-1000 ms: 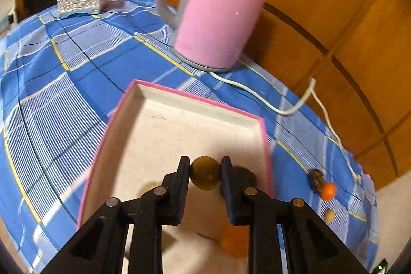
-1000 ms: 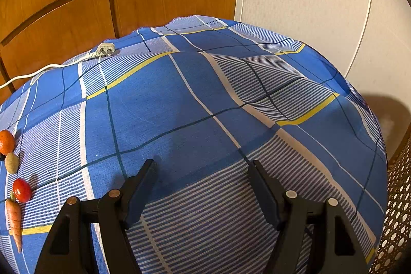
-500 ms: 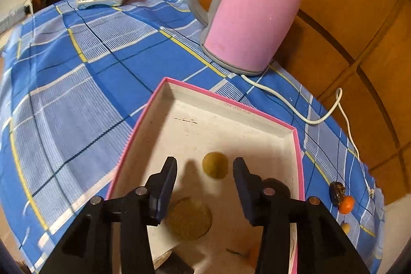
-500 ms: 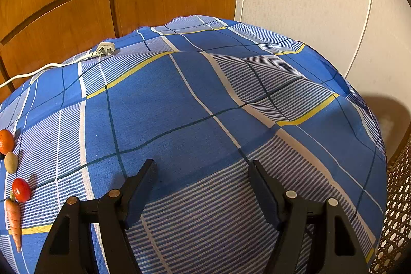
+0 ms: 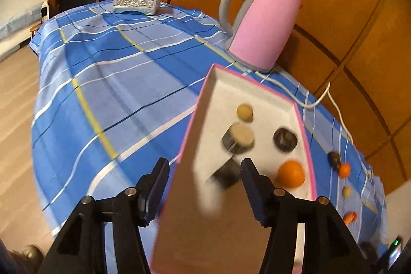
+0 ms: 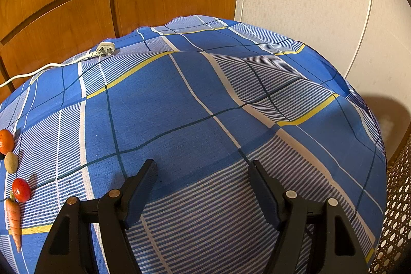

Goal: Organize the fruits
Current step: 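Reach the right tool to the red tomato and grasp it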

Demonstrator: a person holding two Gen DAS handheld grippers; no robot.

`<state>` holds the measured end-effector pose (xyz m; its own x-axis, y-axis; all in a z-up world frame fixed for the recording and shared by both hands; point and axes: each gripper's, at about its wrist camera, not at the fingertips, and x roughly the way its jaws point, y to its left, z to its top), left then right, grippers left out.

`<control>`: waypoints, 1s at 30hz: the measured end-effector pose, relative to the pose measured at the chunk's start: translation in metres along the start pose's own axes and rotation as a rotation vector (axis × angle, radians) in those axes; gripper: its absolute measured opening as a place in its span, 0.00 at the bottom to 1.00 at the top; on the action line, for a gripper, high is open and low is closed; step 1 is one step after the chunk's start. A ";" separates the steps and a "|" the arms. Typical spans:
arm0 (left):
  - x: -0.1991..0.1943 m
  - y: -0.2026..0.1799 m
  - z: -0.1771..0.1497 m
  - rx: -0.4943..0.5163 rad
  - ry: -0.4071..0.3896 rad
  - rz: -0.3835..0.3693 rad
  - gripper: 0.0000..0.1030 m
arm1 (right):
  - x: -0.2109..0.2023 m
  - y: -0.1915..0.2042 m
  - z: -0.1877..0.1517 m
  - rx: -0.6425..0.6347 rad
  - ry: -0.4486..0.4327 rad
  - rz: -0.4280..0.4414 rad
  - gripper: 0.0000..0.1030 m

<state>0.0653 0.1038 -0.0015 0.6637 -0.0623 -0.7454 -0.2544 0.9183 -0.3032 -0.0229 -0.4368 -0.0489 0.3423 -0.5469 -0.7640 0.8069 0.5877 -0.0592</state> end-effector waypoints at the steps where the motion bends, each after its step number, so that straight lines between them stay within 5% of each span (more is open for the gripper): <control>1: -0.004 0.004 -0.005 0.002 0.001 0.003 0.57 | 0.000 0.000 0.000 0.001 0.001 0.002 0.72; 9: -0.011 0.031 -0.036 -0.014 0.029 0.012 0.59 | -0.004 0.002 0.000 -0.025 0.003 0.045 0.72; 20: -0.014 0.022 -0.047 0.051 -0.002 -0.018 0.62 | -0.046 0.066 -0.016 -0.234 0.102 0.520 0.36; 30: -0.011 0.020 -0.051 0.068 0.007 -0.014 0.63 | -0.038 0.095 -0.005 -0.188 0.205 0.656 0.28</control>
<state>0.0175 0.1035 -0.0299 0.6619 -0.0774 -0.7456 -0.1969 0.9418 -0.2726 0.0384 -0.3566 -0.0287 0.6166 0.0668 -0.7845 0.3628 0.8602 0.3584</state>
